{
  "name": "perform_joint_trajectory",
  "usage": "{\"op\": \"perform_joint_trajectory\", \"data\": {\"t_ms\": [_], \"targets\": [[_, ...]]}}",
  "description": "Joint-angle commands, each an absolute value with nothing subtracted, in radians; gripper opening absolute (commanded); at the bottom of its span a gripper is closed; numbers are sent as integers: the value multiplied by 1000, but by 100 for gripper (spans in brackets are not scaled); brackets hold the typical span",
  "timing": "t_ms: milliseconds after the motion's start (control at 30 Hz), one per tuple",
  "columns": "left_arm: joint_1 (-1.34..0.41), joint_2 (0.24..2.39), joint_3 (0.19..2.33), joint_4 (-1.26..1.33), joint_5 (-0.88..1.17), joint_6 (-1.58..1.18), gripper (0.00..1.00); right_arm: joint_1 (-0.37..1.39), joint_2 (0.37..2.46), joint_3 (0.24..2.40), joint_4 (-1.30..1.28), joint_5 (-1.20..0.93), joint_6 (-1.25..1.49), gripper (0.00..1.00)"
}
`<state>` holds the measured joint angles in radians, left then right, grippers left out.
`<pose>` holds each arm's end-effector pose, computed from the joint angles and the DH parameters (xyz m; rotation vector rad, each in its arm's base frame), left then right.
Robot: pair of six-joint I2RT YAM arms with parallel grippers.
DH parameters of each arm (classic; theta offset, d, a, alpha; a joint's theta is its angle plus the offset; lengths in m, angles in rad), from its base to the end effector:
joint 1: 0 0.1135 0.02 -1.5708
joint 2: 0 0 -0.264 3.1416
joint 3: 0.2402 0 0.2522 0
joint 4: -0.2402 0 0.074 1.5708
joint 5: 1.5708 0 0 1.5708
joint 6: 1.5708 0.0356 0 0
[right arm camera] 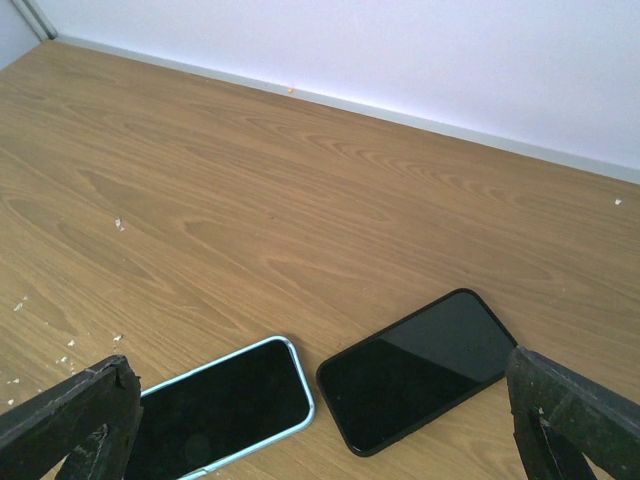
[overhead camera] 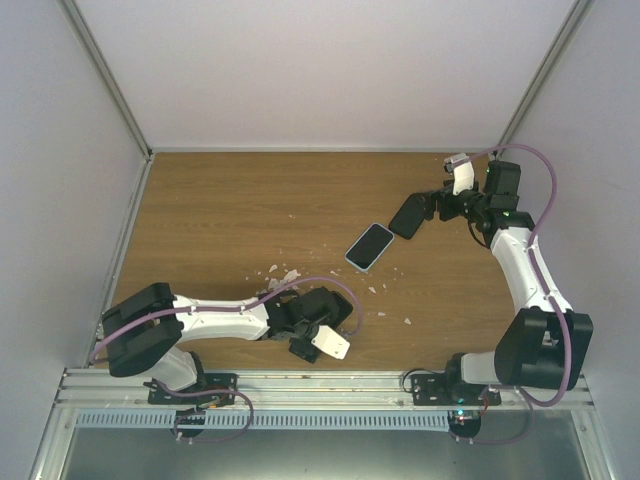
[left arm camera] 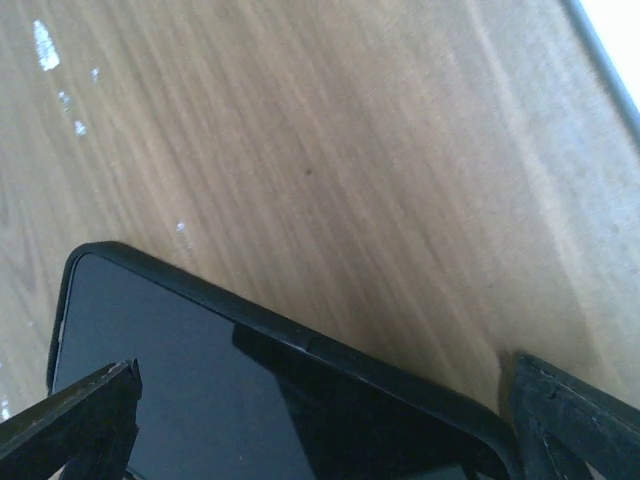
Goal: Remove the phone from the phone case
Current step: Pick up the phone at the center of the board.
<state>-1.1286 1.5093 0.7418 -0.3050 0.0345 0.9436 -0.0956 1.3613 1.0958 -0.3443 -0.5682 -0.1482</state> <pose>0.1162 -0.2483 0.1538 2.2831 1.3386 -0.1077 0.3029 -0.0098 0.3058 -0.3721 2.0763 0.4722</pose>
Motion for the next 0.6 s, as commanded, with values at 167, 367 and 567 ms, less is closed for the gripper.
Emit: {"op": "perform_joint_trajectory", "data": {"t_ms": [167,367,567], "targets": [[-1019,1445,689,-271,-109,989,99,-101,1330,1063,-326,-645,-167,100],[-810,1453,724,-303,-40,998,99,-82,1319,1034,-327,-698,-212,100],[-618,1555,879,-363,90,908,99,-15,1326,1014,-359,-680,-293,99]]}}
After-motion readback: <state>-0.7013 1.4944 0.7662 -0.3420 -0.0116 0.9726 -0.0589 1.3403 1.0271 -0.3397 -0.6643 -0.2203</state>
